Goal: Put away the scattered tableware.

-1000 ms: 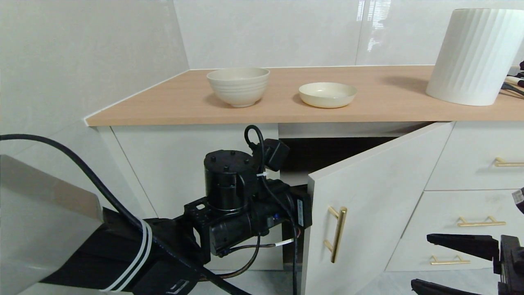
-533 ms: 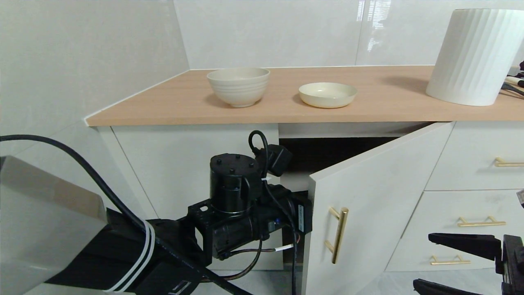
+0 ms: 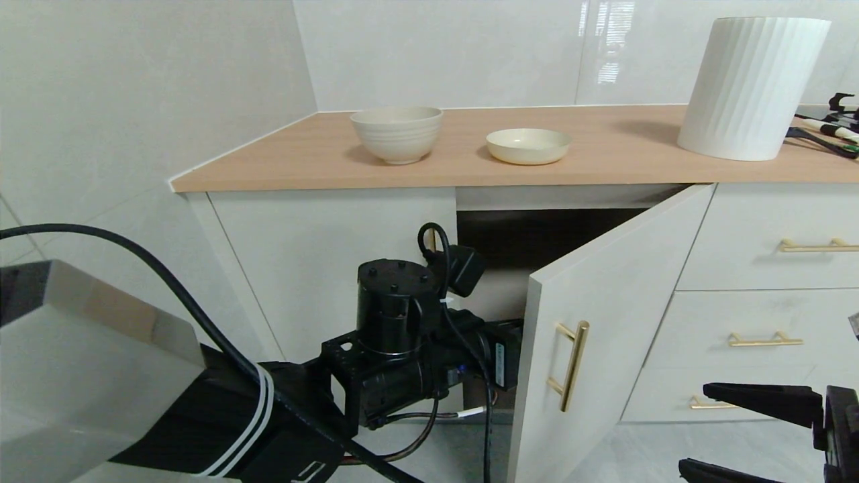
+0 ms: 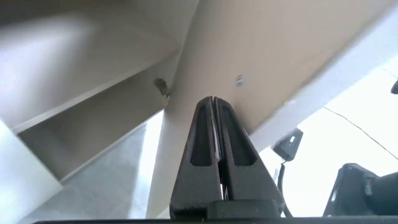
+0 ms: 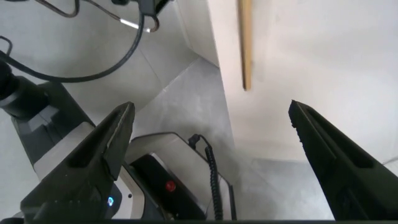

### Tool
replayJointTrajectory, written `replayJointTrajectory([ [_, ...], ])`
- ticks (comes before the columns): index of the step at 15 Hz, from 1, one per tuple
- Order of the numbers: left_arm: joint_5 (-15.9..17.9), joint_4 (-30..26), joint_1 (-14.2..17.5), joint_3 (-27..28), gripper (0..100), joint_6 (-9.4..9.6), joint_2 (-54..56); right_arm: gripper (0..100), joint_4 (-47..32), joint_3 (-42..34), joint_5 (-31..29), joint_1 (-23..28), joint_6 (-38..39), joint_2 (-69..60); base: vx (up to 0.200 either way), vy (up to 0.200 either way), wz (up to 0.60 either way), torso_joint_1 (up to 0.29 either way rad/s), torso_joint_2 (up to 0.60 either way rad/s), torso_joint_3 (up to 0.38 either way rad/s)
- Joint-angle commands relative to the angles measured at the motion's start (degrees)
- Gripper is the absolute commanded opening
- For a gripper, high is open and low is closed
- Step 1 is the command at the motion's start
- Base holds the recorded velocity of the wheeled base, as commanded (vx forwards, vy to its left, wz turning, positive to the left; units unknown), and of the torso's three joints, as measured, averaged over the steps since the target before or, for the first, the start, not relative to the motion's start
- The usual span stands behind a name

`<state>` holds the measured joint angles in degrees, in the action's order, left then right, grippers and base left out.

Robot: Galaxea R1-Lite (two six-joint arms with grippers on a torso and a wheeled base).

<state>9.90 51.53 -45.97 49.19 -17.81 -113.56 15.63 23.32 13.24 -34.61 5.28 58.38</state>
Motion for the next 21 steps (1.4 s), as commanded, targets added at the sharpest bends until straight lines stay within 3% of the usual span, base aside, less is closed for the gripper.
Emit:
replayJointTrajectory([
  [1, -0.1, 0.1, -0.2, -0.1, 0, -0.03, -0.4, 100, 0.1, 0.1, 0.0, 0.0, 0.0, 0.1, 0.000, 0.000, 0.00, 0.000, 0.00, 0.000],
  [9, -0.1, -0.4, -0.3, 3.3, 0, -0.21, -3.0, 100, 0.1, 0.2, -0.1, 0.1, 0.0, -0.5, -0.050, 0.000, 0.00, 0.002, 0.00, 0.001],
  [15, -0.2, -10.6, -4.0, 10.1, 0, -0.12, -3.4, 100, 0.1, 1.6, -0.1, 0.1, 0.2, -4.1, 0.000, 0.000, 0.00, 0.000, 0.00, 0.000],
  [21, -0.6, -15.7, -11.9, 16.6, 0, -0.12, -5.4, 100, 0.1, 4.6, -0.1, 0.6, 1.5, -8.0, 0.000, 0.000, 0.00, 0.000, 0.00, 0.000],
])
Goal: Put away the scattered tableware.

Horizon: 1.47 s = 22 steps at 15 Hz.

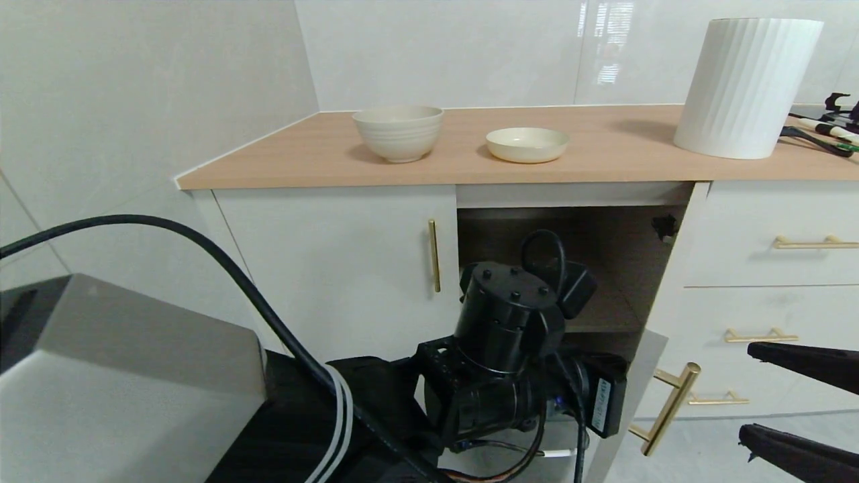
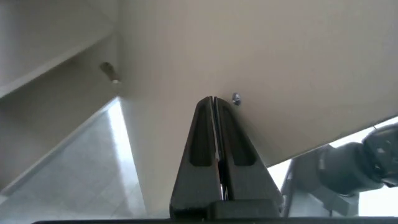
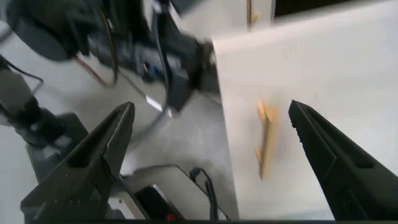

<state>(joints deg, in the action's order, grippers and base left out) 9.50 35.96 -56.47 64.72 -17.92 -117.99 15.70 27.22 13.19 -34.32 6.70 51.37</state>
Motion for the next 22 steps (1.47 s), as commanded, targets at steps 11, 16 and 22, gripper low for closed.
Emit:
replayJointTrajectory([
  [11, 0.1, -6.3, -10.4, 9.5, 0, 0.25, -4.9, 100, 0.6, 5.5, 2.5, 0.5, 6.8, -5.5, 0.000, 0.000, 0.00, 0.000, 0.00, 0.000],
  [16, -2.4, -10.6, -9.2, 10.6, 0, 2.98, -2.8, 100, 0.5, 5.4, 2.5, 0.8, 7.7, -4.0, 0.000, 0.000, 0.00, 0.000, 0.00, 0.000],
  [22, -8.6, -10.6, 11.3, -7.4, 0, 4.82, 17.7, 100, 0.6, 7.8, 2.6, 3.6, 7.3, 10.8, 0.000, 0.000, 0.00, 0.000, 0.00, 0.000],
])
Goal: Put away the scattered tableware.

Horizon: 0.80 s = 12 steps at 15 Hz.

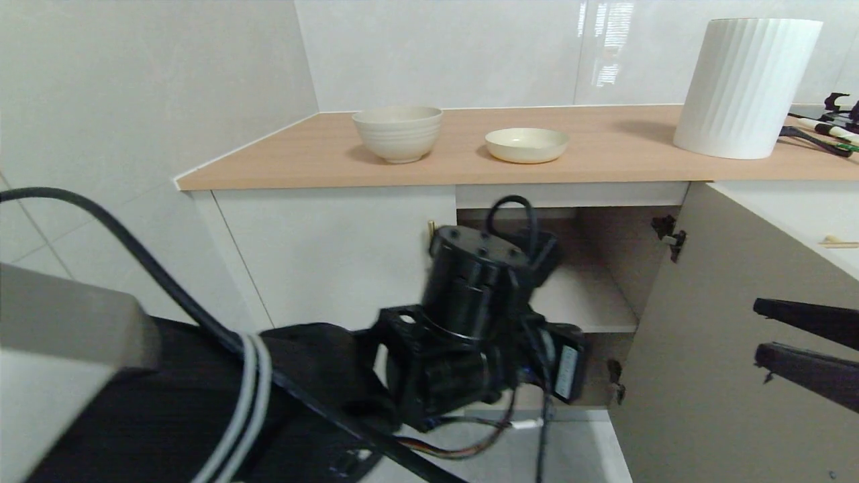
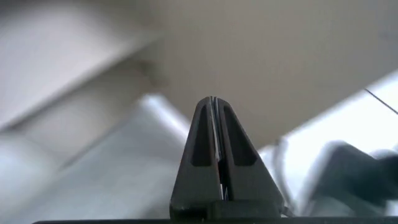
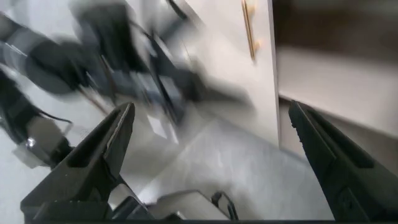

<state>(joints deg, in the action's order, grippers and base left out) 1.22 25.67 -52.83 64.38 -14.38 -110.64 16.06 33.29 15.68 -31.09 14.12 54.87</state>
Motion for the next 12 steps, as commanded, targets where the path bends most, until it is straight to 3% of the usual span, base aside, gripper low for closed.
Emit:
replayJointTrajectory([
  [1, -0.3, -1.0, 11.2, -9.9, 0, 4.10, 13.8, 100, 0.2, 4.0, 0.1, 0.9, -0.5, 10.9, 0.000, 0.000, 0.00, 0.000, 0.00, 0.000],
  [2, 0.0, -2.5, 16.4, -13.8, 0, 8.14, 19.5, 100, 1.1, 7.7, 0.1, 1.4, -1.8, 16.6, 0.000, 0.000, 0.00, 0.000, 0.00, 0.000],
  [3, 0.7, -2.9, 18.7, -15.6, 0, 8.32, 22.2, 100, 2.8, 8.6, 0.0, 1.4, -3.4, 19.4, 0.000, 0.000, 0.00, 0.000, 0.00, 0.000],
  [4, 0.9, -2.9, 20.5, -17.2, 100, 8.32, 24.6, 100, 4.8, 8.5, -0.2, 1.5, -4.3, 22.1, 0.000, 0.000, 0.00, 0.000, 0.00, 0.000],
  [7, 1.0, -2.4, 22.7, -24.1, 100, 8.23, 30.2, 100, 8.2, 7.1, -0.8, 2.2, -7.3, 26.1, 0.000, 0.000, 0.00, 0.000, 0.00, 0.000],
  [8, 2.0, 0.3, 23.0, -28.7, 100, 8.14, 32.4, 100, 8.9, 7.5, -4.4, 2.2, -7.3, 26.2, 0.000, 0.000, 0.00, 0.000, 0.00, 0.000],
  [12, 2.3, 2.9, 25.1, -28.9, 100, 7.62, 32.6, 100, 11.7, 9.9, -7.5, 1.9, -5.8, 27.2, 0.000, 0.000, 0.00, 0.000, 0.00, 0.000],
])
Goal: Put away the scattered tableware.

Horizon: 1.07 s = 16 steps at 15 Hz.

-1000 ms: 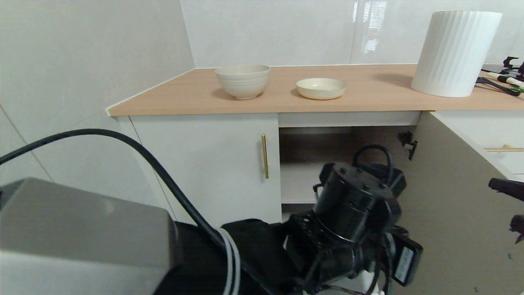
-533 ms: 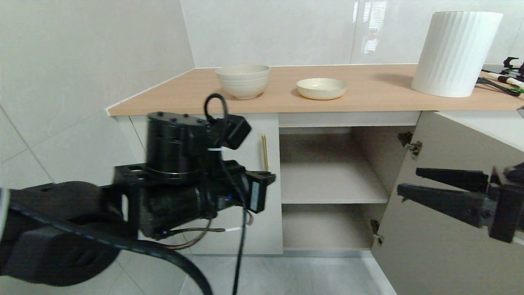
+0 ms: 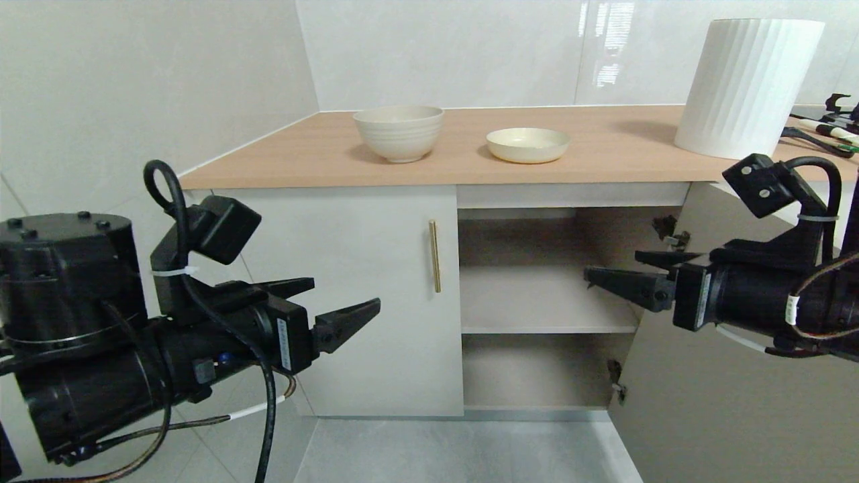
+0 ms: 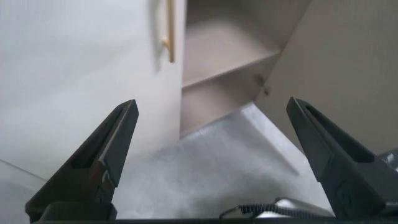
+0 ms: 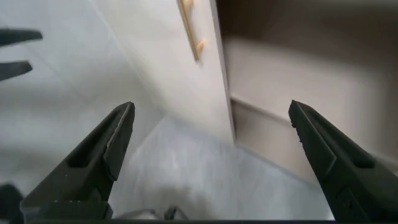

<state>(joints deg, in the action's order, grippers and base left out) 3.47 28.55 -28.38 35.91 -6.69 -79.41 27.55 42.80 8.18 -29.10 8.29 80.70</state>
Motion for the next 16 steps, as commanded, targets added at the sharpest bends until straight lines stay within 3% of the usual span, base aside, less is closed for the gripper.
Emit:
replayJointTrajectory([
  [1, 0.1, 0.0, 1.4, -0.3, 100, -0.07, 1.5, 100, 2.7, 0.2, -0.2, -0.1, 0.1, 1.9, 0.000, 0.000, 0.00, 0.000, 0.00, 0.000],
  [3, 0.1, 0.0, 1.5, -0.3, 100, -0.07, 1.5, 100, 4.3, 0.0, -0.2, -0.1, 1.5, 2.0, 0.000, 0.000, 0.00, 0.000, 0.00, 0.000],
  [4, 0.1, 0.1, 1.5, -0.3, 100, 0.28, 1.5, 100, 6.1, 0.4, -0.3, -1.3, 6.0, 1.9, 0.000, 0.000, 0.00, 0.000, 0.00, 0.000],
  [11, 0.0, -0.1, 1.8, 0.3, 100, 0.19, 2.4, 100, 8.0, -0.3, -0.4, -1.5, 6.3, 2.1, 0.000, 0.000, 0.00, 0.000, 0.00, 0.000],
  [16, 0.0, -0.2, 2.4, 0.4, 100, 0.19, 2.3, 100, 8.0, -0.2, -0.4, -1.5, 6.3, 2.4, 0.200, 0.000, 0.00, 0.003, 0.00, -0.001],
])
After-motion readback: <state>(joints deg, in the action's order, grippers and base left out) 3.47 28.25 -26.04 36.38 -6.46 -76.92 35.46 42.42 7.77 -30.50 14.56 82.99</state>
